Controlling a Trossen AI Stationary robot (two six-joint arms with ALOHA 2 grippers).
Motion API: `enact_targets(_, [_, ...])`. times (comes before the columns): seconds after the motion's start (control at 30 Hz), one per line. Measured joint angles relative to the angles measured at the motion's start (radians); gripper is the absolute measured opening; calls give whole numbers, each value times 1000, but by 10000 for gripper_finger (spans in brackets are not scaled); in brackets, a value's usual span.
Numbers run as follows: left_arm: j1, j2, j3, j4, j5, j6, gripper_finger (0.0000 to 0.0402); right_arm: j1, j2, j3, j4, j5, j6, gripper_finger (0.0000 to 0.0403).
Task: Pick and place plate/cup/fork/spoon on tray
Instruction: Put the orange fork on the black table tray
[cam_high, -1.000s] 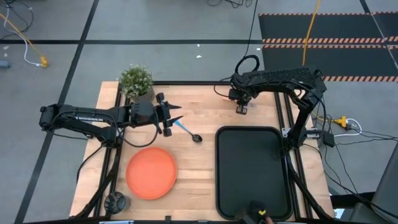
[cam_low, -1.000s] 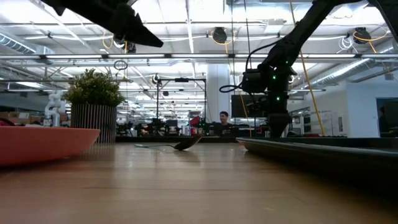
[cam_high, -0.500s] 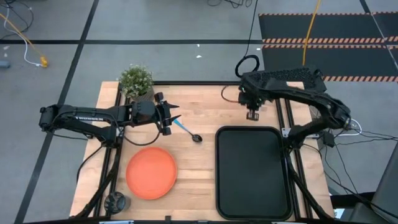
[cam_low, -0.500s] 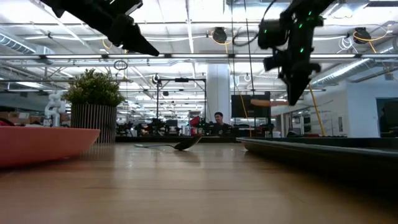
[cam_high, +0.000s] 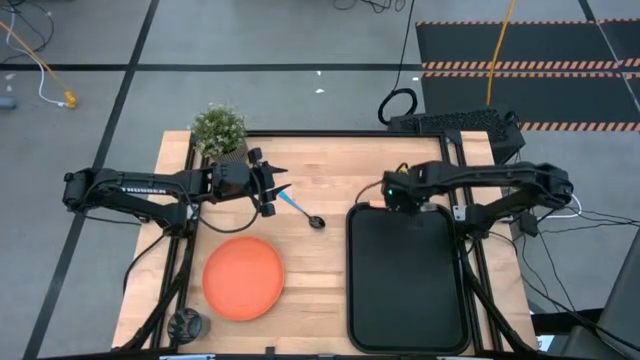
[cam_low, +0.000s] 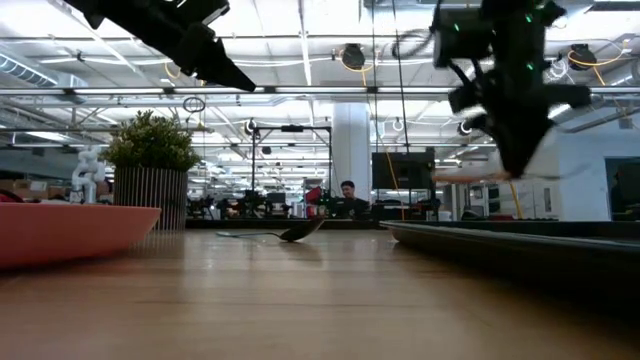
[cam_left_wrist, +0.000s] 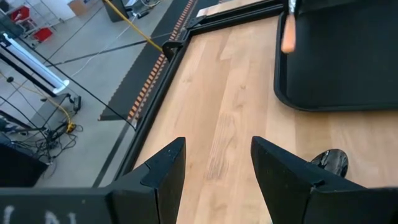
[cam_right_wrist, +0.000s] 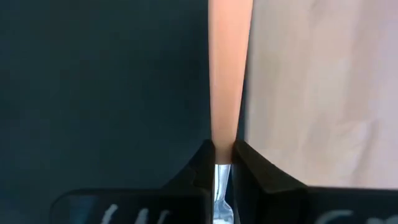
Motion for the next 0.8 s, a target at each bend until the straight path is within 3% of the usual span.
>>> enact_targets(0.27, [0, 0, 0, -7, 0, 2, 186, 1, -11, -178, 140, -60, 53, 14])
enact_targets(0.8, [24, 0, 0, -28, 0, -12, 186, 75, -12, -207, 253, -80, 46, 13])
